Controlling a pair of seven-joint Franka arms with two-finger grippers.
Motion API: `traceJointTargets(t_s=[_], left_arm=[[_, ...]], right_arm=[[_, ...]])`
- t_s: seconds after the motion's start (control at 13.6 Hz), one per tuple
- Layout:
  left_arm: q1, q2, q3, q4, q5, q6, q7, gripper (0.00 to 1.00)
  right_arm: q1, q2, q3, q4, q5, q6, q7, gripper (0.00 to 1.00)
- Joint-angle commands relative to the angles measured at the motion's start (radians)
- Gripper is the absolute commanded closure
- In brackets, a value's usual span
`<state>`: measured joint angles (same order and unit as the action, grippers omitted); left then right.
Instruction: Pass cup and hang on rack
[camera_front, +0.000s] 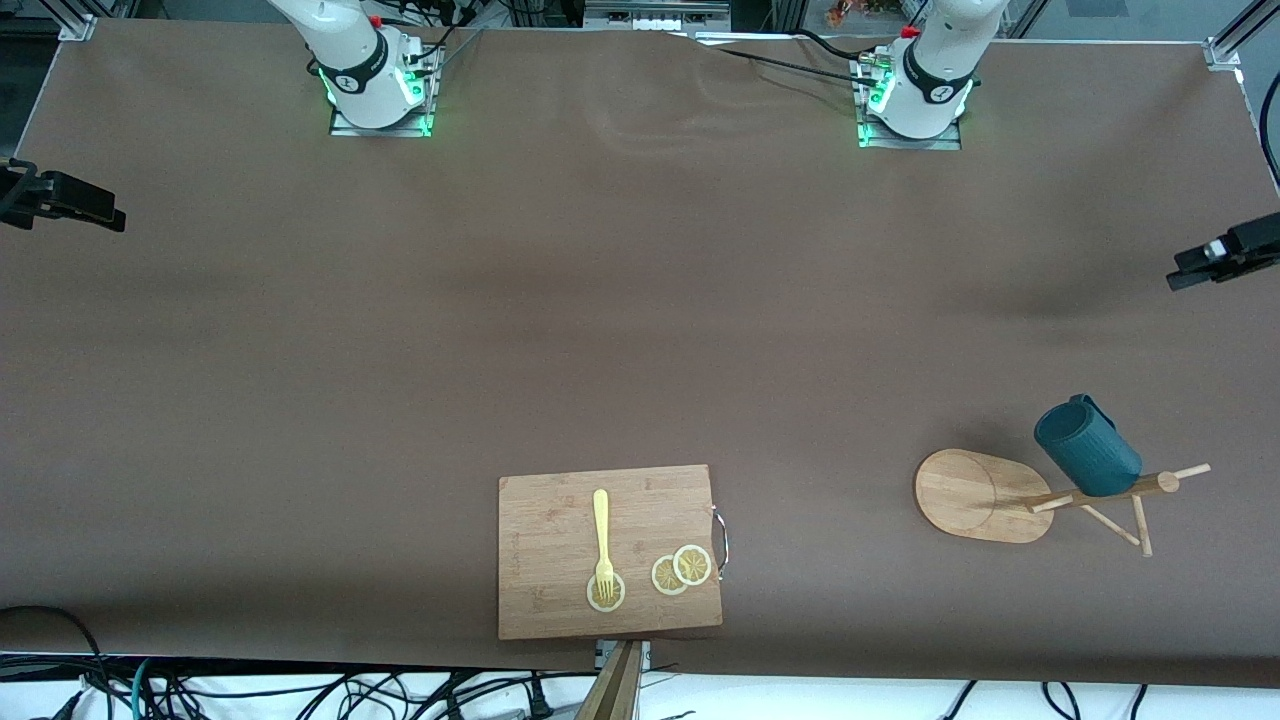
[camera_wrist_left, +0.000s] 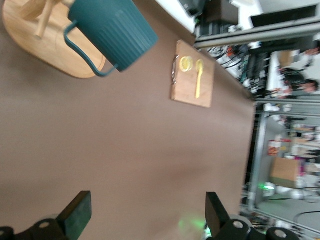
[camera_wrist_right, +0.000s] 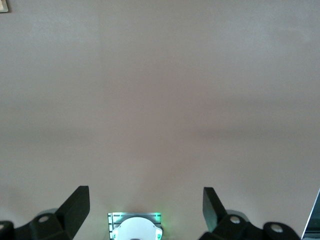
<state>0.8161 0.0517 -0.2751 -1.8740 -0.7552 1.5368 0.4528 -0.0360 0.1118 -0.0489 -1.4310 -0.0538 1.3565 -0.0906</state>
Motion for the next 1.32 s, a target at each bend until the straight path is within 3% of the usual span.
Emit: traceJointTargets(t_s=[0.0,0.44,0.81,1.25], left_arm=[[-0.116,-0.116,0.011,-0.037,0.133,0.036,-0.113,0.0],[-0.417,-0.072,0.008,0.177,0.527,0.008,-0.601,0.0],[-0.607,-0.004,0.008,0.308,0.833,-0.014,-0.75,0.0],[-0.58,0.022,0.008,0.348,0.849,0.009,-0.75,0.0]], right_arm=[[-0.007,-0.001,0.006,0.006,-0.003,0.001,0.009,0.0],[-0.009,-0.001,0.004,0.006,0.003,0.001,0.044,0.0],[-0.005,-0.001,0.006,0.006,0.003,0.001,0.031,0.0],[-0.005,-0.001,0.006,0.006,0.003,0.001,0.032,0.0]])
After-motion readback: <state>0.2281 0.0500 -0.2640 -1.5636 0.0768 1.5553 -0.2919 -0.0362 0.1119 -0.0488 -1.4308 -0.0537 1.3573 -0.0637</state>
